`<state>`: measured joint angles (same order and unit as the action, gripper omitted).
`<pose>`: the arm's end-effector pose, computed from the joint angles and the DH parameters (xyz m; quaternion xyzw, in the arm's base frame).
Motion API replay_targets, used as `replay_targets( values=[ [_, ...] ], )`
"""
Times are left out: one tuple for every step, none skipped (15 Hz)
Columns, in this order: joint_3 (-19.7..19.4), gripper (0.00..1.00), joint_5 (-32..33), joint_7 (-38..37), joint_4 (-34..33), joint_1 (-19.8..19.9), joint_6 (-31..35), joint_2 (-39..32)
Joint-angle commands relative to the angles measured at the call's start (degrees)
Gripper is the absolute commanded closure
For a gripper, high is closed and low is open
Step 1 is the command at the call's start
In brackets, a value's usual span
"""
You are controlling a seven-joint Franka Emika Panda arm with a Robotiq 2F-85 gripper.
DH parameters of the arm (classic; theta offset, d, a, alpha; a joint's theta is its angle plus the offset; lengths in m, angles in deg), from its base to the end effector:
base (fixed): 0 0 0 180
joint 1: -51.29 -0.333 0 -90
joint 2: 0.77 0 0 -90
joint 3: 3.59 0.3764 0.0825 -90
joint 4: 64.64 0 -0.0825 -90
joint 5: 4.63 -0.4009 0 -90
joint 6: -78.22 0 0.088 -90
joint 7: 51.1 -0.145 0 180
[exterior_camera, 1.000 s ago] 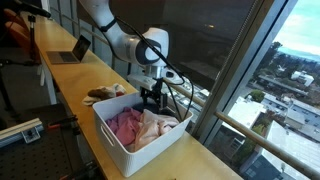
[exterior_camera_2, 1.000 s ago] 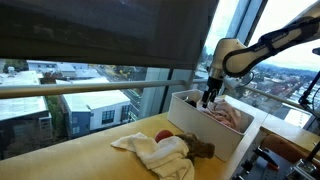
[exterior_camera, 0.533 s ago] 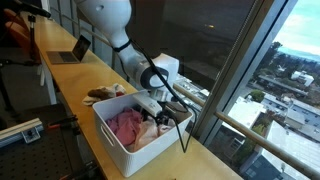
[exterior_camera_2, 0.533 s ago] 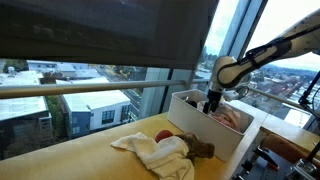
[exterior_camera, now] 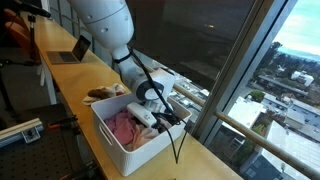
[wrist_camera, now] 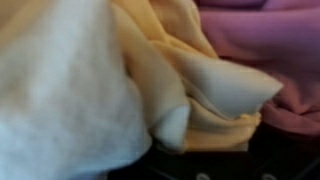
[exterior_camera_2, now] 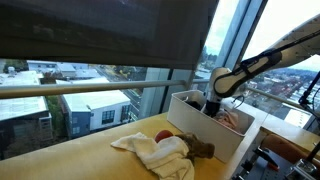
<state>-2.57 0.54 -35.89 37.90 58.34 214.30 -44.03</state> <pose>0.6699 -0.0746 0.1077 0.9898 0.1127 -0.0871 0.0062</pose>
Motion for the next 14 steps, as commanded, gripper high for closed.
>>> replay_targets(
  values=[
    [0.8, 0.40, 0.0, 1.2, 2.0, -0.9, -1.5, 1.6],
    [0.8, 0.47, -0.1, 1.4, 2.3, -0.9, -1.9, 2.7],
    [0.6, 0.56, -0.1, 1.4, 2.3, -0.8, -2.6, 4.0],
    [0.4, 0.63, 0.0, 1.4, 2.1, -0.8, -3.5, 4.9],
    [0.1, 0.72, 0.0, 1.4, 1.7, -0.7, -4.6, 6.3],
    [-0.1, 0.79, 0.0, 1.4, 1.5, -0.6, -5.6, 7.7],
    [-0.2, 0.86, -0.2, 1.4, 1.4, -0.3, -6.7, 9.6],
    [-0.3, 0.94, -0.5, 1.4, 1.4, -0.2, -7.9, 11.4],
    [-0.2, 0.98, -1.0, 1.6, 1.4, 0.1, -9.1, 14.0],
    [-0.1, 1.00, -1.5, 1.7, 1.2, 0.3, -10.5, 16.1],
    [-0.1, 0.96, -1.9, 1.7, 0.9, 0.4, -11.7, 18.4],
    [-0.1, 0.97, -2.1, 1.6, 0.4, 0.3, -12.8, 20.4],
    [-0.1, 0.96, -2.3, 1.5, -0.3, 0.2, -14.0, 22.4],
    [-0.1, 0.96, -2.2, 1.3, -0.8, -0.3, -14.9, 24.6]
  ],
)
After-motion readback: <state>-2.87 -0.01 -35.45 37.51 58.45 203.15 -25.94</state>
